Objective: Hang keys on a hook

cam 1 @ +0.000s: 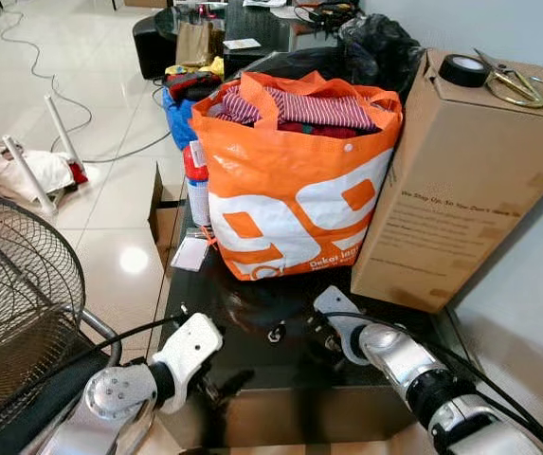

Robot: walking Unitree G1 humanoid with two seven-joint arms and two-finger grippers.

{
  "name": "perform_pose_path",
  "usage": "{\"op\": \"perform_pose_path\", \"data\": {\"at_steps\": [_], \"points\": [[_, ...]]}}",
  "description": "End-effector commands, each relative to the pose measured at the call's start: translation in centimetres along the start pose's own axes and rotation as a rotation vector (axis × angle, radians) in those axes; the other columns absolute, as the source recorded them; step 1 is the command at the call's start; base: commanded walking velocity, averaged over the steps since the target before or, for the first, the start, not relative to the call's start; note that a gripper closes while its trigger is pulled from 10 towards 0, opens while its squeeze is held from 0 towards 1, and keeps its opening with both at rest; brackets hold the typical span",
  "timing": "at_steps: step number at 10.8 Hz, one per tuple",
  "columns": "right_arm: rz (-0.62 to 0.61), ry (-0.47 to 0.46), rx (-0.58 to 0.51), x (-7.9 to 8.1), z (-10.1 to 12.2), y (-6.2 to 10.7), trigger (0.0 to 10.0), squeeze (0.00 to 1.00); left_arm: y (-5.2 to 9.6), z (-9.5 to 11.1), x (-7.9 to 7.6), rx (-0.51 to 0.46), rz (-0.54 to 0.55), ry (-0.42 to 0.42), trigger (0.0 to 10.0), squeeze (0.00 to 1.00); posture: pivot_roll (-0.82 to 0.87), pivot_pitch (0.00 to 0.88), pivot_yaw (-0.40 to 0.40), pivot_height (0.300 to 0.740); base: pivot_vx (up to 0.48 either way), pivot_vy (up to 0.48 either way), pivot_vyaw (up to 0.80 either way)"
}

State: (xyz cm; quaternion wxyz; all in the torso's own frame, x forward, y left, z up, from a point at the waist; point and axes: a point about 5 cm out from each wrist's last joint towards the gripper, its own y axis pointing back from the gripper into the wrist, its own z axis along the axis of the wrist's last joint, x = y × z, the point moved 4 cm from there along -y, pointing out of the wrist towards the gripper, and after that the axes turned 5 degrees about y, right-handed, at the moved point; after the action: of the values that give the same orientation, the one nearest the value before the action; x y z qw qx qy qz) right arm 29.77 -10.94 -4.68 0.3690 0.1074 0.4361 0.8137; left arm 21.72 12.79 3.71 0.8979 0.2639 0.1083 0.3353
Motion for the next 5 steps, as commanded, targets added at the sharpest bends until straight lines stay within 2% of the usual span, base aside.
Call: {"op": "perform_pose_path", "data": {"at_steps": [1, 2, 5], "points": [[-0.005, 0.003, 0.004, -0.5, -0.1, 0.1, 3.2, 0.00, 0.0, 0.4, -0.2, -0.005, -0.003, -0.010, 10.0, 0.08, -0.10, 0.000, -0.053, 0.740, 0.000, 0.000, 0.00], [-0.005, -0.001, 0.027, -0.8, -0.7, 0.2, 0.0, 0.00, 0.0, 0.5, -0.2, -0.007, 0.002, -0.008, 10.0, 0.08, -0.10, 0.000, -0.053, 0.740, 0.000, 0.000, 0.00], [-0.018, -0.018, 0.081, -1.5, -1.7, 0.4, 0.0, 0.00, -0.3, 0.9, 0.0, -0.014, 0.002, -0.012, 10.0, 0.09, -0.11, 0.000, -0.045, 0.740, 0.000, 0.000, 0.00]]}}
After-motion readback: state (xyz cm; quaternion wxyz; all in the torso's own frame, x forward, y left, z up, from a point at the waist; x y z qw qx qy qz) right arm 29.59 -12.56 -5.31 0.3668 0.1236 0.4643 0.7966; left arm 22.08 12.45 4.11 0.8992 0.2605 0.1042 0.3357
